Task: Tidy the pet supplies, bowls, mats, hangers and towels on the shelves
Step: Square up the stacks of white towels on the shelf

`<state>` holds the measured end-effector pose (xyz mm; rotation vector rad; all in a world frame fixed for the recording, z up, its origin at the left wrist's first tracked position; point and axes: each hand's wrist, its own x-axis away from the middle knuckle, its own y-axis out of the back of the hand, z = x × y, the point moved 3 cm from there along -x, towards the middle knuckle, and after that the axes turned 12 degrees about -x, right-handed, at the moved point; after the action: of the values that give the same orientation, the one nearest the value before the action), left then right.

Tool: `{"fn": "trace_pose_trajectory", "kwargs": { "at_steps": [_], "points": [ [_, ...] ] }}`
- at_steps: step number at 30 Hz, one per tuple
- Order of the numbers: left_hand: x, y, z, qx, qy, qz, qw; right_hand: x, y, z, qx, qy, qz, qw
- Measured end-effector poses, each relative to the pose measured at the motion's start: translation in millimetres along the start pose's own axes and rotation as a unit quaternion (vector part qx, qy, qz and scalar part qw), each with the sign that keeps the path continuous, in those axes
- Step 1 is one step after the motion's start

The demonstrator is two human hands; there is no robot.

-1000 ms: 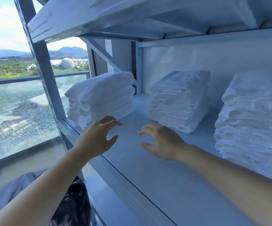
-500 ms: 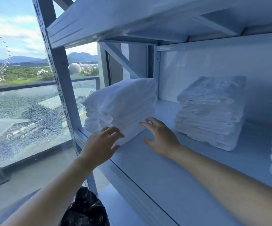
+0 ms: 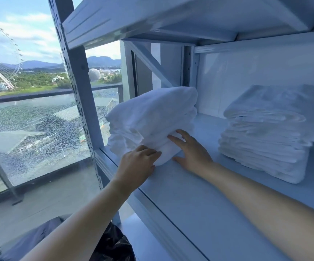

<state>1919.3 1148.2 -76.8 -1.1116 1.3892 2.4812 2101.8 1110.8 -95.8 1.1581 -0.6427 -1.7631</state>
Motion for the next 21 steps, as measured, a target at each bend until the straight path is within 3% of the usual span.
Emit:
{"fn": "trace_pose_trajectory", "kwargs": {
  "at_steps": [9, 21],
  "points": [
    [10, 4, 9, -0.001, 0.033, -0.013, 0.999, -4, 8, -2, 0.004, 0.018, -0.081, 0.997],
    [31, 31, -1, -0.062, 0.024, -0.027, 0.997, -1, -2, 2, -0.031, 0.039, -0.038, 0.998]
  ]
}}
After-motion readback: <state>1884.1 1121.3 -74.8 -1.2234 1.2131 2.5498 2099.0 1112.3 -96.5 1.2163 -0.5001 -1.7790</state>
